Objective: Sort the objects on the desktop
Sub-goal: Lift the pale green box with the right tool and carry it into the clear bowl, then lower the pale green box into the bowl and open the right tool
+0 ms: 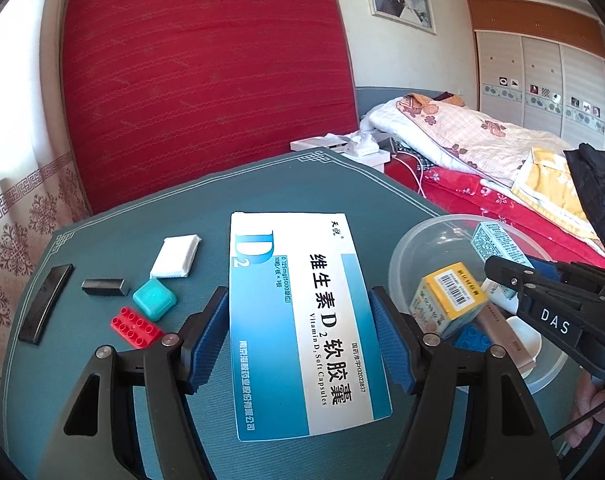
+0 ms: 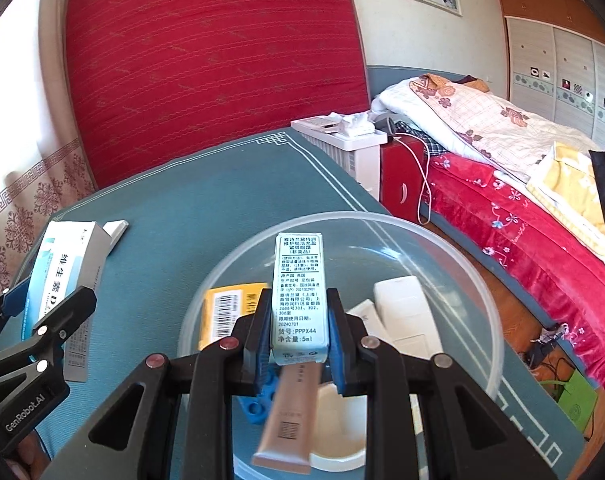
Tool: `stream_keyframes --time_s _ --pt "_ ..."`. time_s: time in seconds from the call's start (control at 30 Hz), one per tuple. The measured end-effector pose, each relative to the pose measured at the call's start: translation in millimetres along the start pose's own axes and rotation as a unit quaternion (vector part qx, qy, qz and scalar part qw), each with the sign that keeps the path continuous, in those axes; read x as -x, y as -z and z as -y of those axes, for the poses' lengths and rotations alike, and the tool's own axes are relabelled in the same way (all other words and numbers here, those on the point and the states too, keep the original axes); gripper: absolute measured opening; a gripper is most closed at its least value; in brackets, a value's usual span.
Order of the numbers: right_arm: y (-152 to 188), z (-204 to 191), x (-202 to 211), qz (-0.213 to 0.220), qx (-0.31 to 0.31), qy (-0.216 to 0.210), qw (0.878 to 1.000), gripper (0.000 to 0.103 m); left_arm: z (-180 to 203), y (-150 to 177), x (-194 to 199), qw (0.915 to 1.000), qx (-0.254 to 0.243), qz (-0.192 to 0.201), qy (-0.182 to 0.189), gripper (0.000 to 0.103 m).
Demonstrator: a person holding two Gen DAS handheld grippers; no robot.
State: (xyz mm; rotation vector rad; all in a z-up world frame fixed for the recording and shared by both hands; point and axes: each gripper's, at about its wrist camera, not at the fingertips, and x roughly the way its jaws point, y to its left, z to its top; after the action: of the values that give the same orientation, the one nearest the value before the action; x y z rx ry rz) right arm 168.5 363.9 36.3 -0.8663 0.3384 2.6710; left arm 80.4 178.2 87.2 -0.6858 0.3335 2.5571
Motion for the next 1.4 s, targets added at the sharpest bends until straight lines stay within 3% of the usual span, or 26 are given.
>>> stream_keyframes --time_s 1.03,1.4 --pt "-4 50 -12 -0.016 -0.010 0.024 1.000 0.027 59 -14 -22 0.9984 -0.049 -0.015 0.025 0.072" --pt "-1 52 -20 -0.027 -0.011 0.023 0.999 0.027 70 -14 -31 0.9975 -0.058 -0.022 0.034 0.072"
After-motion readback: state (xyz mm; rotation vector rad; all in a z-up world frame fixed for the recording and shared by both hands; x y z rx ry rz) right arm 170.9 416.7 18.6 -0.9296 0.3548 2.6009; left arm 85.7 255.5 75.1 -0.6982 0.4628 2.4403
